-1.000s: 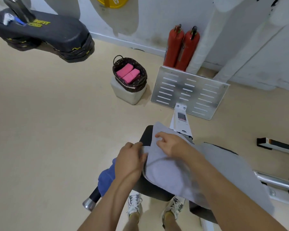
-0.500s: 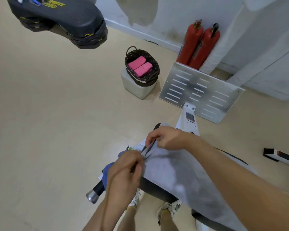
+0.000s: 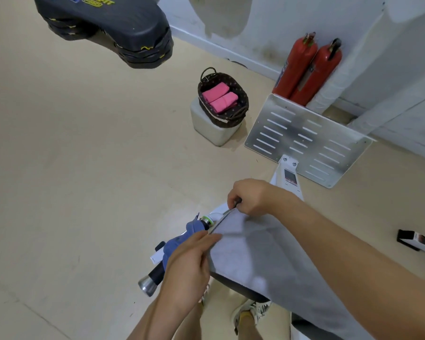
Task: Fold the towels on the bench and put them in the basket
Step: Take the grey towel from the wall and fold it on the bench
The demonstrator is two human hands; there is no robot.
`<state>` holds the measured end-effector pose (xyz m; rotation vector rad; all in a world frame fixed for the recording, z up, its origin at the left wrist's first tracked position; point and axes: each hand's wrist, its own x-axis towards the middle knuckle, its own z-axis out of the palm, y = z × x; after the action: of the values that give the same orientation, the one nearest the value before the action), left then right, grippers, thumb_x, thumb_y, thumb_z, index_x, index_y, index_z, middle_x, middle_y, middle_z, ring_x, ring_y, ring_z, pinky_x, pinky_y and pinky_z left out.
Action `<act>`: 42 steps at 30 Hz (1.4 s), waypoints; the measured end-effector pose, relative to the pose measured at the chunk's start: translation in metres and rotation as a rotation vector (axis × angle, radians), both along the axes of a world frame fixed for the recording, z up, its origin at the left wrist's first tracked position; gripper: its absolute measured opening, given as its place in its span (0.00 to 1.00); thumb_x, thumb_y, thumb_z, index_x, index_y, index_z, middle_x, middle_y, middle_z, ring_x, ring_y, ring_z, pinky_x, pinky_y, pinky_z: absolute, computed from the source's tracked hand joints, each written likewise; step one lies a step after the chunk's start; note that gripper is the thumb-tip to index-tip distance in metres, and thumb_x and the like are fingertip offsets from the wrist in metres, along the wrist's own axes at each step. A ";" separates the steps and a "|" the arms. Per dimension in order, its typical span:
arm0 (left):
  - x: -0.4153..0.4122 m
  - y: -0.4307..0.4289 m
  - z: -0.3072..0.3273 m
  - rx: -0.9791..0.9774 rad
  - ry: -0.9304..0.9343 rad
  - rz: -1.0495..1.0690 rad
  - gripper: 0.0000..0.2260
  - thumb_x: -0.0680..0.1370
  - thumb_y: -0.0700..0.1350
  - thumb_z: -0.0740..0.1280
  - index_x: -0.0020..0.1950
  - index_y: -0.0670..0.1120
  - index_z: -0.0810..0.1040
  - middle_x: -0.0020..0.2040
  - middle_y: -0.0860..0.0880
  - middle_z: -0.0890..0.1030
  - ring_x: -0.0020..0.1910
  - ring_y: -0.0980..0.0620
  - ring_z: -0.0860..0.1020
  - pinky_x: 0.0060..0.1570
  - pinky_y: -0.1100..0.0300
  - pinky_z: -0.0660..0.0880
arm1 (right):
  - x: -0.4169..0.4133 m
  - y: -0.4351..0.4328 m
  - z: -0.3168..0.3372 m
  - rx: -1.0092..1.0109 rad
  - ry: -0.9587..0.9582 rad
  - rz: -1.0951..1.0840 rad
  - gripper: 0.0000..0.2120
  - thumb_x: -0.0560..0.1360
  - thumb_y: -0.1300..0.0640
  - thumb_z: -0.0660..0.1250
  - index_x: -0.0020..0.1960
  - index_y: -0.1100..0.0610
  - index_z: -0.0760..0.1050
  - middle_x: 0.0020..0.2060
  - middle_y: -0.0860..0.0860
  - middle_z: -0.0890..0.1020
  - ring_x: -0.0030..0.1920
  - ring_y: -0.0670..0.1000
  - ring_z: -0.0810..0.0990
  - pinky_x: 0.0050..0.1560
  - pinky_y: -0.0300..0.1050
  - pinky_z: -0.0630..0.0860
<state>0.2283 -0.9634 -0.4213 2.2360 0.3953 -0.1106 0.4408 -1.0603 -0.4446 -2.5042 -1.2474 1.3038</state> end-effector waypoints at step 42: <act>0.031 0.023 0.031 -0.763 0.376 0.414 0.13 0.78 0.37 0.60 0.55 0.48 0.81 0.39 0.45 0.79 0.36 0.51 0.74 0.33 0.61 0.73 | -0.176 -0.010 0.014 0.451 -0.219 -0.863 0.16 0.78 0.54 0.60 0.65 0.46 0.71 0.54 0.46 0.78 0.50 0.51 0.79 0.48 0.47 0.75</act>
<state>0.2598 -0.9405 -0.3905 1.3461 0.8482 -0.3923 0.2646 -1.0706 -0.4302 -2.3979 -0.2965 0.4889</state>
